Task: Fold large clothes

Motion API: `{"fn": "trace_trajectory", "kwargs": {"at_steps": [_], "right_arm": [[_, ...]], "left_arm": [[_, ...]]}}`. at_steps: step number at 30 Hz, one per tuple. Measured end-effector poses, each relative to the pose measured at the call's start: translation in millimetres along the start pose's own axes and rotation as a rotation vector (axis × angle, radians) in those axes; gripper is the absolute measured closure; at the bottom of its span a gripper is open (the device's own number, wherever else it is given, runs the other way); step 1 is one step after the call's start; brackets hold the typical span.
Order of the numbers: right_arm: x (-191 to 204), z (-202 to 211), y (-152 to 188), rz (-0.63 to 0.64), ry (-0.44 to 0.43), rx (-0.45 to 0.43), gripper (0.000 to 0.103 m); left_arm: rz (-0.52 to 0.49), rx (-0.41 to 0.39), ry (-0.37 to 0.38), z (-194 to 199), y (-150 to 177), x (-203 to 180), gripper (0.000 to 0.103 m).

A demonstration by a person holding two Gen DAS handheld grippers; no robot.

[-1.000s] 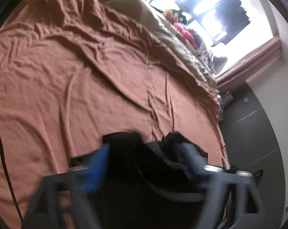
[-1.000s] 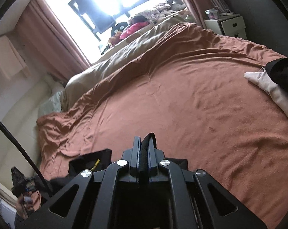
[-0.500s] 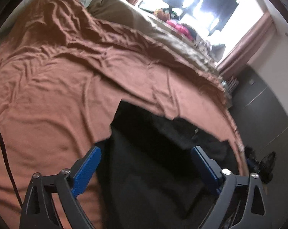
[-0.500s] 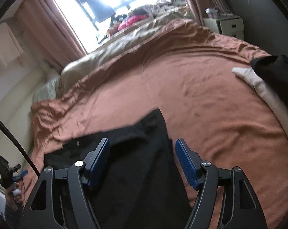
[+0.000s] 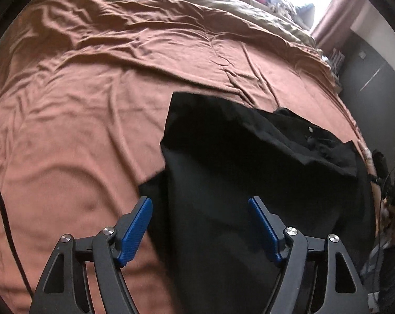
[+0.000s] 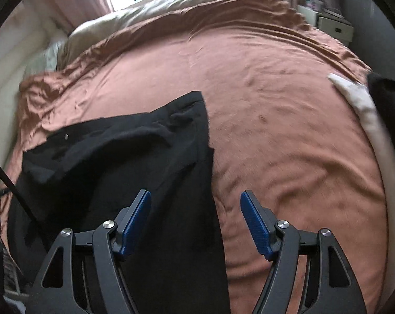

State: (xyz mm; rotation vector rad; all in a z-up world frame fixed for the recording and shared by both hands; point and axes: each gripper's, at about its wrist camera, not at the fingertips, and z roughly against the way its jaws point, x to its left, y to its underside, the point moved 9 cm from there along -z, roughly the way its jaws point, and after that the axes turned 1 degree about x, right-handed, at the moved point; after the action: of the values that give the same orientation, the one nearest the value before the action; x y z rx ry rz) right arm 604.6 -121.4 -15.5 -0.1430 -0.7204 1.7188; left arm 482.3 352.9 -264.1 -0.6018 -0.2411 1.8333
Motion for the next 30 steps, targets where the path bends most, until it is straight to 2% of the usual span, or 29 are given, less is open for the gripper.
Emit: {"fn": "trace_trajectory", "kwargs": {"at_steps": [2,6,8,10,11,13,14,15,20,23,26,30], "right_arm": [[3.6,-20.2,-9.4,0.025,-0.018,0.045,0.034],[4.2,-55.5,-25.0,0.031,-0.052,0.097,0.034],[2.6,-64.8,-36.0,0.024,-0.086,0.089,0.044],[0.5,-72.1,-45.7,0.016,-0.094,0.075,0.059],[-0.5,-73.7,-49.1,0.014,-0.09,0.068,0.065],[-1.3,-73.9,-53.3,0.0,-0.1,0.047,0.09],[-2.3,-74.2,-56.1,-0.012,-0.114,0.034,0.094],[-2.6,-72.3,-56.6,-0.015,-0.116,0.019,0.1],[-1.1,-46.2,-55.8,-0.017,-0.105,-0.096,0.103],[-1.7,-29.4,-48.0,-0.055,-0.124,-0.153,0.103],[1.0,-39.3,-35.5,-0.036,-0.068,-0.149,0.103],[-2.6,-78.8,-16.8,-0.077,-0.033,-0.048,0.103]], "left_arm": [[-0.003,0.009,0.008,-10.4,-10.4,1.6,0.027],[-0.004,0.023,0.021,-32.0,-28.3,5.5,0.039],[-0.007,0.022,0.029,-40.0,-35.4,7.3,0.046],[-0.011,0.02,0.031,-45.6,-41.4,9.1,0.053],[-0.009,0.018,0.036,-47.9,-44.3,9.5,0.059],[-0.004,0.004,0.045,-48.4,-48.4,9.7,0.076],[-0.009,-0.011,0.035,-47.1,-50.8,10.3,0.097],[-0.02,-0.026,0.021,-44.8,-52.6,10.5,0.1],[-0.058,-0.13,-0.014,-15.2,-56.9,8.4,0.1],[-0.007,-0.186,0.033,6.0,-58.6,14.0,0.1],[0.005,-0.166,0.013,-1.8,-54.5,16.9,0.1],[0.025,-0.06,-0.05,-40.9,-46.5,23.8,0.099]]}}
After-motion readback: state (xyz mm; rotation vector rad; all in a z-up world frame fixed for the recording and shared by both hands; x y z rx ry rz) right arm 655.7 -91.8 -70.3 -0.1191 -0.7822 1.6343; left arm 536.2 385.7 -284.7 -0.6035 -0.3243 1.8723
